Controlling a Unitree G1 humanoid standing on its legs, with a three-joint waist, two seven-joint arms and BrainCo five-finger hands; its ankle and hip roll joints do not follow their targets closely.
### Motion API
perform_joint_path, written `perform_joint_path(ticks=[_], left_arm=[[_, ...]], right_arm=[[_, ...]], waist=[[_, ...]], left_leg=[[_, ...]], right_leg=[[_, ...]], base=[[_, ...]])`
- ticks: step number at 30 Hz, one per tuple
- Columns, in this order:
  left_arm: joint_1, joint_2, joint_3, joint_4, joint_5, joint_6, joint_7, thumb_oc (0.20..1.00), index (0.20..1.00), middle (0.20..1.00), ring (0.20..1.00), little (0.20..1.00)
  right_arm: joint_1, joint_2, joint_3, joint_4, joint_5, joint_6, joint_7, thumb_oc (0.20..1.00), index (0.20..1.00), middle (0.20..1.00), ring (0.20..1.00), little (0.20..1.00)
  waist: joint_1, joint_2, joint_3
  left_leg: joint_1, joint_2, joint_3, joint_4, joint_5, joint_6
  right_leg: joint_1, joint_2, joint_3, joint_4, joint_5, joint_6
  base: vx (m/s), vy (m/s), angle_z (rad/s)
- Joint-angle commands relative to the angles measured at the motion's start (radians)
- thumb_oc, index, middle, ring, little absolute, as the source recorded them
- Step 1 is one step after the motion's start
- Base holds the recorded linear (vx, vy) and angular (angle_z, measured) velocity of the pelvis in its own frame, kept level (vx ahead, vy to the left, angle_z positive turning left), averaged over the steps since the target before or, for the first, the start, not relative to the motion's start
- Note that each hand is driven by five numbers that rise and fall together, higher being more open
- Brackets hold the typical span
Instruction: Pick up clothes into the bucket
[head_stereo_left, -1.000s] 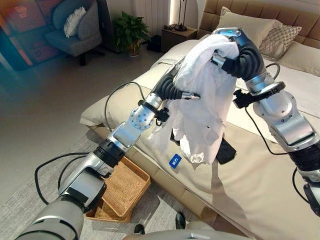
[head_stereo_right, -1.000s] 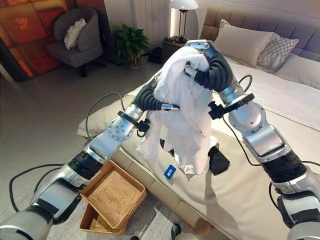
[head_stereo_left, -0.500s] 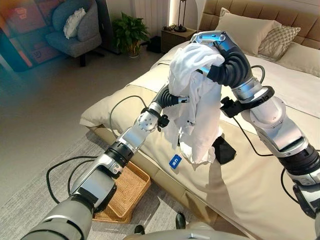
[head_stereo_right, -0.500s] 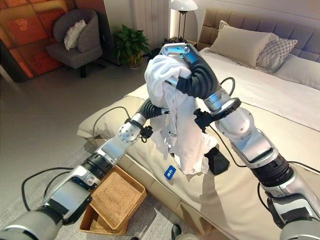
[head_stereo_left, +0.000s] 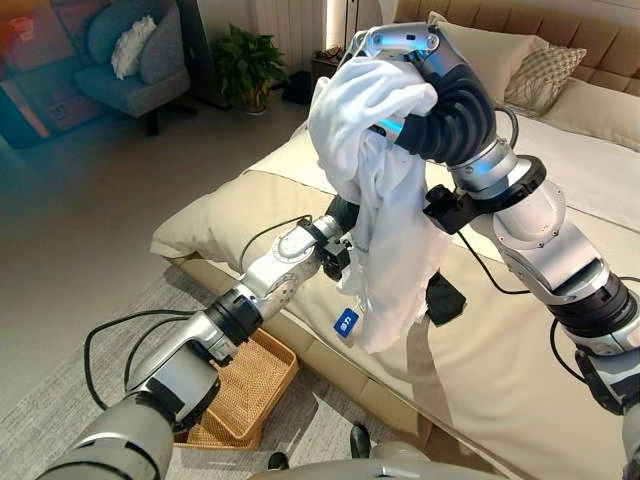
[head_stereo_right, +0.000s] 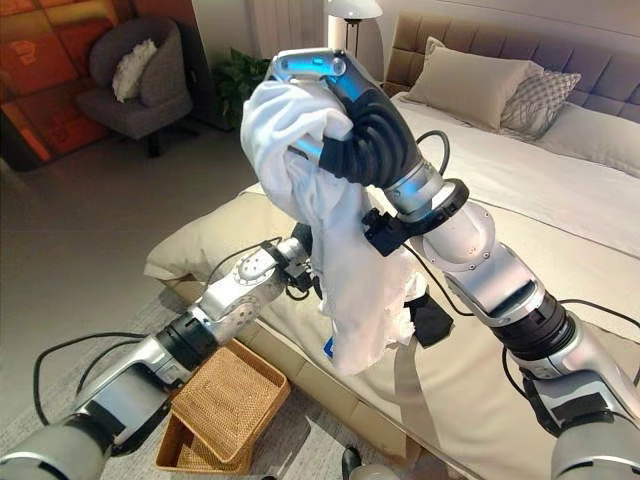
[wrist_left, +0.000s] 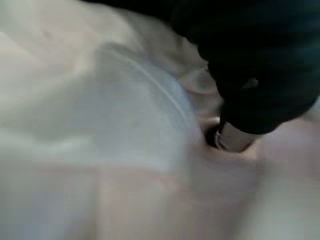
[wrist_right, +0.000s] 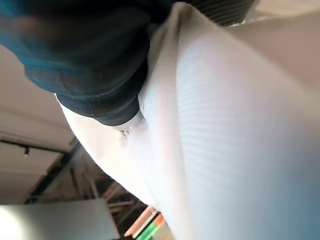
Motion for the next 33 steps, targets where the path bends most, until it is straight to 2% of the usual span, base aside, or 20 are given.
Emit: perform_joint_path(ticks=[1,4,6,7,10,11,12,15,18,19,21,24,26,27,33], left_arm=[[-0.014,0.03,0.018,0.007,-0.105,-0.029,-0.053,0.2,0.2,0.2,0.2,0.2],[0.041,0.03,0.086,0.006,-0.144,-0.034,-0.057,0.2,0.2,0.2,0.2,0.2],[0.088,0.01,0.154,0.001,-0.187,-0.035,-0.056,0.2,0.2,0.2,0.2,0.2],[0.109,-0.002,0.19,0.0,-0.197,-0.041,-0.056,0.2,0.2,0.2,0.2,0.2],[0.182,-0.044,0.294,-0.009,-0.246,-0.055,-0.054,0.2,0.2,0.2,0.2,0.2],[0.219,-0.068,0.358,-0.017,-0.275,-0.059,-0.05,0.2,0.2,0.2,0.2,0.2],[0.22,-0.068,0.358,-0.018,-0.275,-0.059,-0.049,0.2,0.2,0.2,0.2,0.2],[0.272,-0.081,0.447,-0.041,-0.294,-0.094,-0.029,0.2,0.2,0.2,0.2,0.2],[0.318,-0.056,0.525,-0.055,-0.272,-0.134,0.005,0.2,0.2,0.2,0.2,0.2],[0.34,-0.055,0.576,-0.058,-0.25,-0.166,0.034,0.2,0.2,0.2,0.2,0.2],[0.352,-0.059,0.603,-0.064,-0.241,-0.179,0.054,0.2,0.2,0.2,0.2,0.2],[0.362,-0.069,0.69,-0.092,-0.195,-0.246,0.142,0.2,0.2,0.2,0.2,0.2],[0.354,-0.052,0.734,-0.124,-0.096,-0.295,0.23,0.2,0.2,0.2,0.2,0.2],[0.354,-0.053,0.733,-0.126,-0.093,-0.295,0.233,0.2,0.2,0.2,0.2,0.2],[0.302,0.069,0.807,-0.102,0.226,-0.35,0.408,0.2,0.2,0.2,0.2,0.2]], right_arm=[[-0.024,-0.016,-0.031,0.005,0.038,-0.054,-0.012,0.2,0.2,0.2,0.2,0.2],[0.019,-0.017,-0.057,0.034,0.026,-0.043,-0.011,0.222,0.222,0.222,0.222,0.222],[0.052,-0.015,-0.083,0.05,0.005,-0.035,-0.017,0.944,0.944,0.944,0.944,0.944],[0.072,-0.012,-0.101,0.059,-0.003,-0.029,-0.017,1.0,1.0,1.0,1.0,1.0],[0.126,-0.001,-0.143,0.102,-0.036,-0.012,-0.02,1.0,1.0,1.0,1.0,1.0],[0.16,0.011,-0.173,0.135,-0.06,0.003,-0.022,1.0,1.0,1.0,1.0,1.0],[0.161,0.011,-0.173,0.134,-0.06,0.003,-0.022,1.0,1.0,1.0,1.0,1.0],[0.223,0.032,-0.219,0.176,-0.092,0.019,-0.026,1.0,1.0,1.0,1.0,1.0],[0.297,0.061,-0.265,0.22,-0.117,0.026,-0.038,1.0,1.0,1.0,1.0,1.0],[0.35,0.103,-0.294,0.25,-0.126,0.028,-0.047,1.0,1.0,1.0,1.0,1.0],[0.388,0.137,-0.313,0.268,-0.125,0.029,-0.056,1.0,1.0,1.0,1.0,1.0],[0.479,0.223,-0.356,0.319,-0.137,0.037,-0.083,1.0,1.0,1.0,1.0,1.0],[0.546,0.28,-0.382,0.388,-0.145,0.046,-0.102,1.0,1.0,1.0,1.0,1.0],[0.546,0.281,-0.382,0.389,-0.146,0.046,-0.102,1.0,1.0,1.0,1.0,1.0],[0.611,0.365,-0.399,0.598,-0.129,0.034,-0.153,1.0,1.0,1.0,1.0,1.0]], waist=[[0.012,-0.037,-0.047],[0.018,-0.042,-0.044],[0.024,-0.047,-0.042],[0.026,-0.049,-0.04],[0.037,-0.057,-0.034],[0.045,-0.062,-0.029],[0.045,-0.061,-0.029],[0.059,-0.069,-0.02],[0.075,-0.072,-0.005],[0.086,-0.073,0.007],[0.092,-0.073,0.014],[0.104,-0.071,0.033],[0.111,-0.07,0.05],[0.111,-0.071,0.05],[0.123,-0.059,0.093]], left_leg=[[0.008,-0.024,-0.025,0.07,-0.097,0.019],[0.007,-0.024,-0.025,0.071,-0.097,0.019],[0.007,-0.025,-0.026,0.072,-0.098,0.02],[0.006,-0.025,-0.027,0.072,-0.099,0.021],[0.001,-0.027,-0.03,0.073,-0.1,0.023],[-0.002,-0.027,-0.031,0.074,-0.102,0.025],[-0.002,-0.027,-0.031,0.074,-0.102,0.025],[-0.012,-0.031,-0.035,0.081,-0.105,0.028],[-0.025,-0.035,-0.046,0.096,-0.11,0.032],[-0.036,-0.039,-0.052,0.104,-0.112,0.035],[-0.045,-0.041,-0.056,0.108,-0.112,0.036],[-0.066,-0.044,-0.068,0.109,-0.105,0.037],[-0.088,-0.048,-0.082,0.105,-0.097,0.037],[-0.089,-0.048,-0.083,0.105,-0.096,0.037],[-0.137,-0.059,-0.114,0.108,-0.082,0.034]], right_leg=[[0.023,-0.071,-0.056,0.075,-0.046,0.079],[0.026,-0.072,-0.061,0.073,-0.046,0.079],[0.026,-0.073,-0.063,0.072,-0.047,0.079],[0.026,-0.074,-0.063,0.072,-0.047,0.078],[0.023,-0.075,-0.064,0.071,-0.046,0.079],[0.021,-0.077,-0.066,0.073,-0.046,0.079],[0.021,-0.077,-0.066,0.073,-0.047,0.079],[0.016,-0.08,-0.071,0.076,-0.048,0.079],[0.01,-0.083,-0.075,0.081,-0.048,0.078],[0.006,-0.085,-0.077,0.081,-0.048,0.077],[0.001,-0.086,-0.081,0.082,-0.047,0.077],[-0.012,-0.089,-0.094,0.082,-0.046,0.075],[-0.028,-0.09,-0.107,0.084,-0.045,0.075],[-0.029,-0.091,-0.108,0.084,-0.045,0.075],[-0.065,-0.099,-0.135,0.095,-0.039,0.074]], base=[[0.0,0.0,0.0],[0.0,0.0,0.0],[0.0,0.0,0.0],[0.0,0.0,0.0],[0.0,0.0,0.0],[0.0,0.0,0.0],[0.0,0.0,0.0],[0.0,0.0,0.0],[0.0,0.0,0.0],[0.0,0.0,0.0],[0.0,0.0,0.0],[-0.04,0.013,0.09],[-0.07,0.011,0.12],[-0.06,0.01,0.25],[-0.05,0.019,0.19]])
